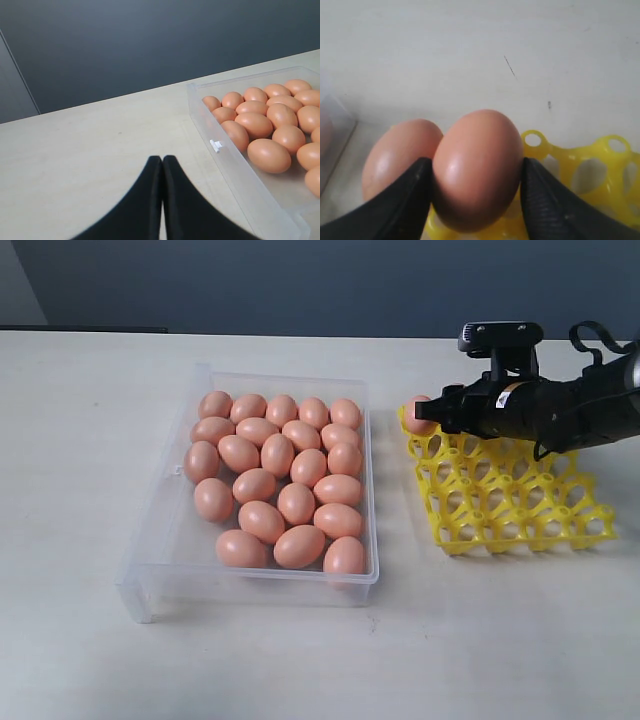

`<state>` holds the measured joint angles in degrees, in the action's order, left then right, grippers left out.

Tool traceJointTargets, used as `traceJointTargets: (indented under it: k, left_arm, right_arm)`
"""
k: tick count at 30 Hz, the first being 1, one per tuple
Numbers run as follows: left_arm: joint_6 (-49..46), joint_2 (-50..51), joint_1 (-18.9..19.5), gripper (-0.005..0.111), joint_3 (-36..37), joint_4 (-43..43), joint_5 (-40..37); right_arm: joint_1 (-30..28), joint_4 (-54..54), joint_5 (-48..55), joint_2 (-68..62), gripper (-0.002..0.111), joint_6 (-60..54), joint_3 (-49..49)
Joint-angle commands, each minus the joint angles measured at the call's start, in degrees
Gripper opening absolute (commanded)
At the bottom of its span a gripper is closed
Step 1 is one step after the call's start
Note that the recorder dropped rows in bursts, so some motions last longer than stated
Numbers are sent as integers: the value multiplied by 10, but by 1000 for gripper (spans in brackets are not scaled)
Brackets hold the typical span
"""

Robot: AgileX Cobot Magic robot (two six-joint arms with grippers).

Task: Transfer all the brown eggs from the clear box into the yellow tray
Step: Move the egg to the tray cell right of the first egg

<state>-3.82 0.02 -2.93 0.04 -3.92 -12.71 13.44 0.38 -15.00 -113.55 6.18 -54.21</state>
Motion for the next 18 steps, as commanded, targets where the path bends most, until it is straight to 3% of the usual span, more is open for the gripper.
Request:
traceJointTargets:
  k: [1,9,16,18]
  left_arm:
    - [2,0,0,0,0,0,8]
    - [2,0,0,0,0,0,8]
    - [2,0,0,0,0,0,8]
    - [2,0,0,0,0,0,8]
  right_arm:
    - [-3,2,14,0,-1,0,-3]
    - [-3,2,40,0,0,0,-3]
    - [-3,2,46,0,40,0,-3]
    - [-3,2,46,0,43,0,-3]
